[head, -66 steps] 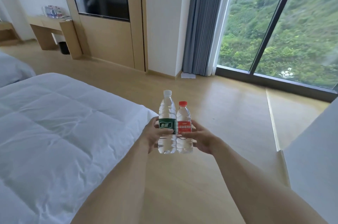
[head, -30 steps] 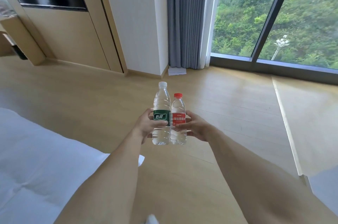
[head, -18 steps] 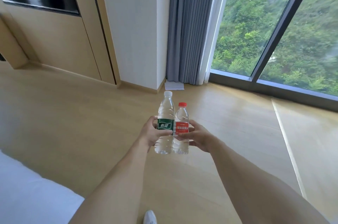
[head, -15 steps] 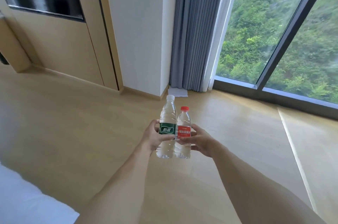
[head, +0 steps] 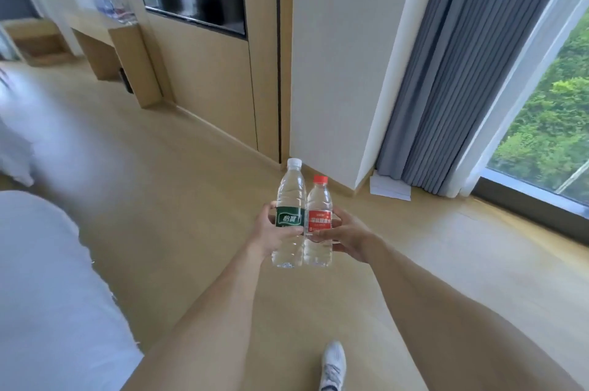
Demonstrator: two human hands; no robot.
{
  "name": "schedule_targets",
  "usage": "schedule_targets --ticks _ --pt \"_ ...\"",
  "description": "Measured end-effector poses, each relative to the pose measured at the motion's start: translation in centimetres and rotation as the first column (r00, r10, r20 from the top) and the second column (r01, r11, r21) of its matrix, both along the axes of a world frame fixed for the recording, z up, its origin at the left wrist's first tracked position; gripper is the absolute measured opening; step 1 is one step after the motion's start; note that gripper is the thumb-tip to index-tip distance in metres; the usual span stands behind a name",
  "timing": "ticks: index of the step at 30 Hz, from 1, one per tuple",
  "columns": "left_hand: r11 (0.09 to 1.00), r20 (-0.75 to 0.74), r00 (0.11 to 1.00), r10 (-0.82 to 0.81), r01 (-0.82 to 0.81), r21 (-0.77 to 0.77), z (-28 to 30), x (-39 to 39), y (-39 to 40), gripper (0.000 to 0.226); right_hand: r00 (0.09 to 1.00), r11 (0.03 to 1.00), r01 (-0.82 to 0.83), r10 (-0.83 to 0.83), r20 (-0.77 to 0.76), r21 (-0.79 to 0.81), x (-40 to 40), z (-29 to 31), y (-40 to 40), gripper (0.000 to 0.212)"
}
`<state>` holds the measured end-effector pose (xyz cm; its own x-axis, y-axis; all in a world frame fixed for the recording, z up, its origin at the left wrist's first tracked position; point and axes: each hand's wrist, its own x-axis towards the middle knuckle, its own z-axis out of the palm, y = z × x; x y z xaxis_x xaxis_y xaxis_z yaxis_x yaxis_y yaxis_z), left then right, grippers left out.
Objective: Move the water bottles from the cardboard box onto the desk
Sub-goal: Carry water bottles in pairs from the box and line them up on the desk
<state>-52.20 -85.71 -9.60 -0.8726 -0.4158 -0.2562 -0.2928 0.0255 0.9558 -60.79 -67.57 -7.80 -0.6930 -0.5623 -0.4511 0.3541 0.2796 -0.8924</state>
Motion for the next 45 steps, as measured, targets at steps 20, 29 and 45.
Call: schedule_targets --ticks 20,29,45 --pt "0.847 0.097 0.842 0.531 -0.525 -0.08 1.8 -15.9 -26.1 0.085 0.798 0.8 -0.6 0.6 0.059 -0.029 -25.5 0.0 -34.1 0.07" --pt "0.826 0.058 0.824 0.564 -0.561 -0.061 0.6 -22.1 -38.0 0.09 0.797 0.799 -0.6 0.601 0.061 -0.038 -31.9 -1.1 -46.5 0.074" --pt "0.835 -0.022 0.835 0.55 -0.551 -0.012 1.8 -31.5 -68.1 0.072 0.805 0.805 -0.593 0.593 0.019 0.0 -41.1 0.6 -76.7 0.072"
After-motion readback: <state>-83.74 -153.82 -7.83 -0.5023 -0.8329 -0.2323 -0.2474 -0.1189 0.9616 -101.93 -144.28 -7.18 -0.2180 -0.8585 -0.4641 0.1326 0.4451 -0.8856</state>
